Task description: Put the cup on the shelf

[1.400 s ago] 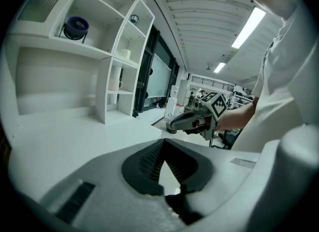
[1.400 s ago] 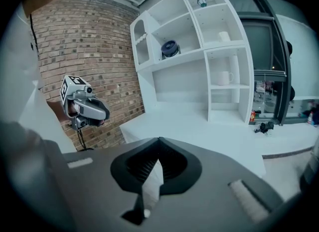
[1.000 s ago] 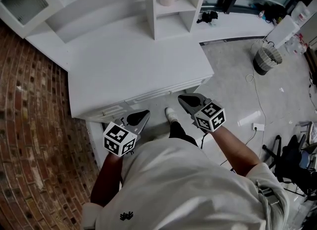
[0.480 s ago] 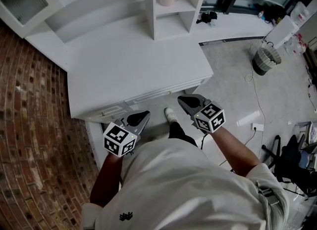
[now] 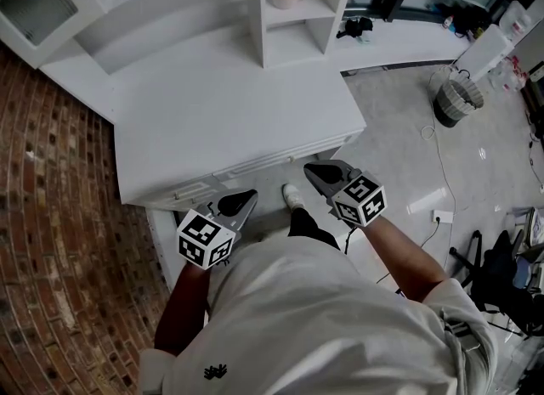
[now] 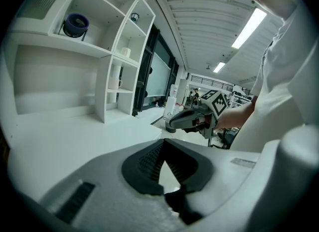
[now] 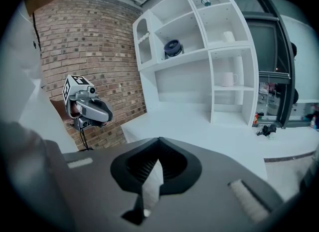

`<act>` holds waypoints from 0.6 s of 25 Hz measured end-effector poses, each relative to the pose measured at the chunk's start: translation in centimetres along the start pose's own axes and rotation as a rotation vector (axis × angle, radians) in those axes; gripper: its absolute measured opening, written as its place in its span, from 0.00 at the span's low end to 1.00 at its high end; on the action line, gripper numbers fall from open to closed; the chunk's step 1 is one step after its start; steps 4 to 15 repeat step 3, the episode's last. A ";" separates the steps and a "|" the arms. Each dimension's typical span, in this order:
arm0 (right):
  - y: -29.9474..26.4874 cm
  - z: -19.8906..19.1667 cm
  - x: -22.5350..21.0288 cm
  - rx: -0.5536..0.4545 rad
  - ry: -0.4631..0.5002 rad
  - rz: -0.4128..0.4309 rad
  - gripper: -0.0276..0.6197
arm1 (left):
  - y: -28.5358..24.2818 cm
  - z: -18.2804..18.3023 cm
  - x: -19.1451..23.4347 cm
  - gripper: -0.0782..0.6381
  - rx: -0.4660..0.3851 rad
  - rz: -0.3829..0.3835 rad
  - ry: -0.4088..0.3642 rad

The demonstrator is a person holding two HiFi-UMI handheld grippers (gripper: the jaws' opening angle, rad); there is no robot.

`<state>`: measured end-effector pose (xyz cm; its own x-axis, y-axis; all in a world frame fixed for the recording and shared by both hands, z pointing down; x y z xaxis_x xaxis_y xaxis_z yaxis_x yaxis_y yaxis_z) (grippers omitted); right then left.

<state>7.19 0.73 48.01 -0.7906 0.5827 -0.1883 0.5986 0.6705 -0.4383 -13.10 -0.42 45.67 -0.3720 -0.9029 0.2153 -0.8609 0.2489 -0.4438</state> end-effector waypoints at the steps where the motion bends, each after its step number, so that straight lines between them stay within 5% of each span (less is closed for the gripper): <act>1: -0.1 0.0 -0.1 0.000 0.001 0.002 0.06 | -0.1 0.0 0.1 0.12 0.001 0.000 0.001; 15: -0.3 0.2 -0.2 0.001 0.003 0.005 0.06 | -0.1 0.0 0.2 0.12 0.001 0.001 0.003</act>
Point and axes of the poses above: the fingertips, and each gripper's own axes: y backward along the fingers, x to its left, z out of its top, the point moved 6 cm from there along y, backward along the fingers, and after that the axes turned 3 degrees about z, right-handed, at the moved point
